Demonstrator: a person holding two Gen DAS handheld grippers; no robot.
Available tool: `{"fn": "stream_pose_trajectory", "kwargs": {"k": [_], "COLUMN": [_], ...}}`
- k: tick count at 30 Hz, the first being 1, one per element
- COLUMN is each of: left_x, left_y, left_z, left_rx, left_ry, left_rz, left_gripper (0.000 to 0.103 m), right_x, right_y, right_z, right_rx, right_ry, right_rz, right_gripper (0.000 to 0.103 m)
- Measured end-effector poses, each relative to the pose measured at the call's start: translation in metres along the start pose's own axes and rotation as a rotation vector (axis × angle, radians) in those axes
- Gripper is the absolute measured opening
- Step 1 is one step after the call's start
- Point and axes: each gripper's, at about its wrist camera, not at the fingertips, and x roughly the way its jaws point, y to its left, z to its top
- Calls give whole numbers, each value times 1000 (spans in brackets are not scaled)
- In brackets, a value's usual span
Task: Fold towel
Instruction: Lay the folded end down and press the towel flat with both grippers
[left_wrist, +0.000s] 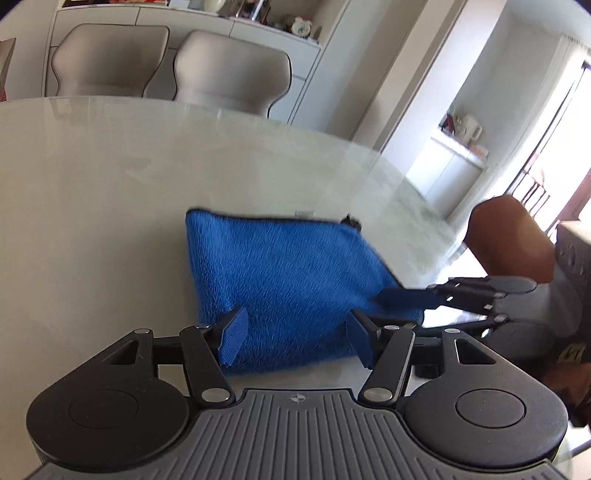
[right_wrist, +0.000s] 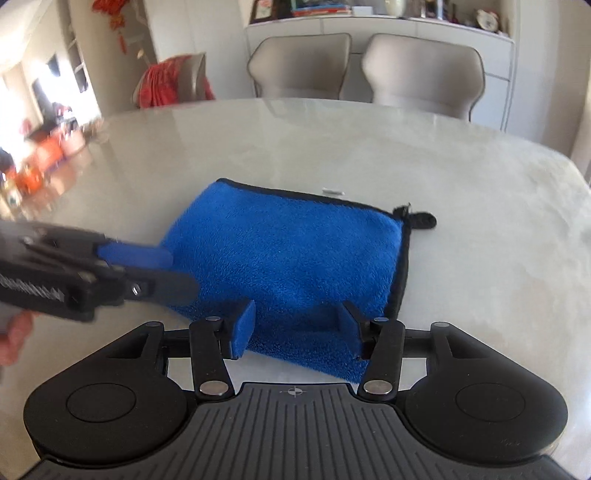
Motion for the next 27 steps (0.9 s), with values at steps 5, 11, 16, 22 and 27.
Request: {"fn": "stream_pose_trajectory", "kwargs": {"k": [5,11,16,22,27], "left_x": [-2,-9,20,48,59], "left_y": [2,17,27,31,24], "left_z": [0,28,54,59,60], "left_rx": [37,42,58,60,129], "left_ry": [14,-67,-43,-29,-30], "left_rz": [6,0,15,11,19], "left_gripper": [62,63,63,63,65], "right_x": [-4,-9,0,5,3], "right_y": [-1,8,8,2,0], "right_z": [-9,-1,11,5,-2], "right_rx": [-7,-45,-62,-41,-40], "right_ry": [-11,-4,-23,-5,-24], "right_rz": [-23,-55,-38,-33,-30], "right_gripper": [50,52,57,60,61]}}
